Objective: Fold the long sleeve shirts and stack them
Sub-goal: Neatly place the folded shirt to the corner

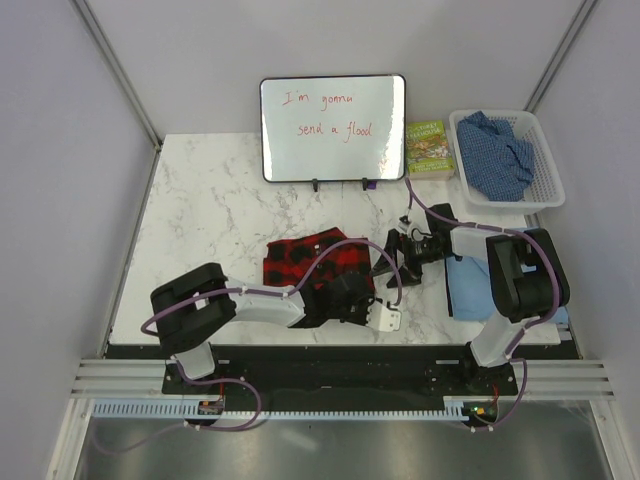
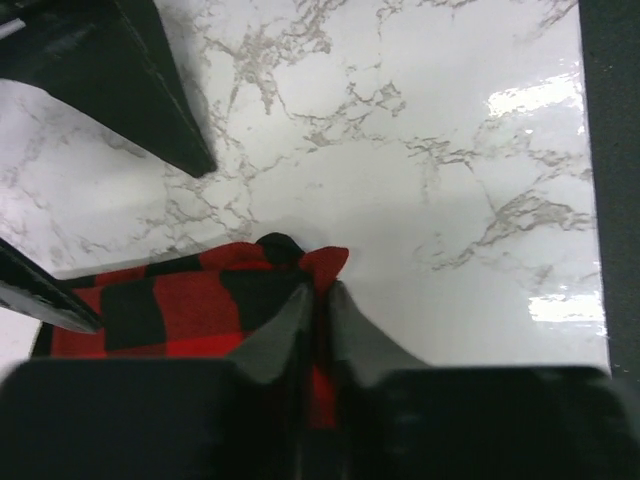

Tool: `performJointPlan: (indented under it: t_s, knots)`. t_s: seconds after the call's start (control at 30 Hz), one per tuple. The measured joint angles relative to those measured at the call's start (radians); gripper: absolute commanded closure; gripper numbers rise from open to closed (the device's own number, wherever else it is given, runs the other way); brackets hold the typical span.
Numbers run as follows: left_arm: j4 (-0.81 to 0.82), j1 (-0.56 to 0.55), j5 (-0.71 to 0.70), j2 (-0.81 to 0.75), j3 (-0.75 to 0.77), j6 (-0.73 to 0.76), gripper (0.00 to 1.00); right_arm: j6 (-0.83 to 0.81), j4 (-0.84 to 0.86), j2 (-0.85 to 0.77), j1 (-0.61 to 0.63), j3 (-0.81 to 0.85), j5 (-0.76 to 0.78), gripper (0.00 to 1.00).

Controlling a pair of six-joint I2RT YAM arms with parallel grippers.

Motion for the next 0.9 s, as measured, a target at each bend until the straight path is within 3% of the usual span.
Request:
performJointPlan:
  t_s: [0.07, 0.5, 0.67, 0.9]
  knots:
    - [0.009, 0.000, -0.008, 0.000, 0.000, 0.003, 0.98, 0.002, 0.002, 0.006, 0.000, -0.009, -0.020, 0.09]
    - [0.000, 0.035, -0.010, -0.059, 0.014, 0.002, 0.98, 0.122, 0.107, 0.074, 0.047, -0.033, -0.156, 0.02]
    - [-0.016, 0.046, -0.008, -0.064, 0.041, 0.001, 0.98, 0.190, 0.198, 0.099, 0.064, -0.037, -0.175, 0.08]
    - [-0.035, 0.047, -0.002, -0.087, 0.055, -0.006, 0.98, 0.394, 0.455, 0.143, 0.107, -0.046, -0.156, 0.17]
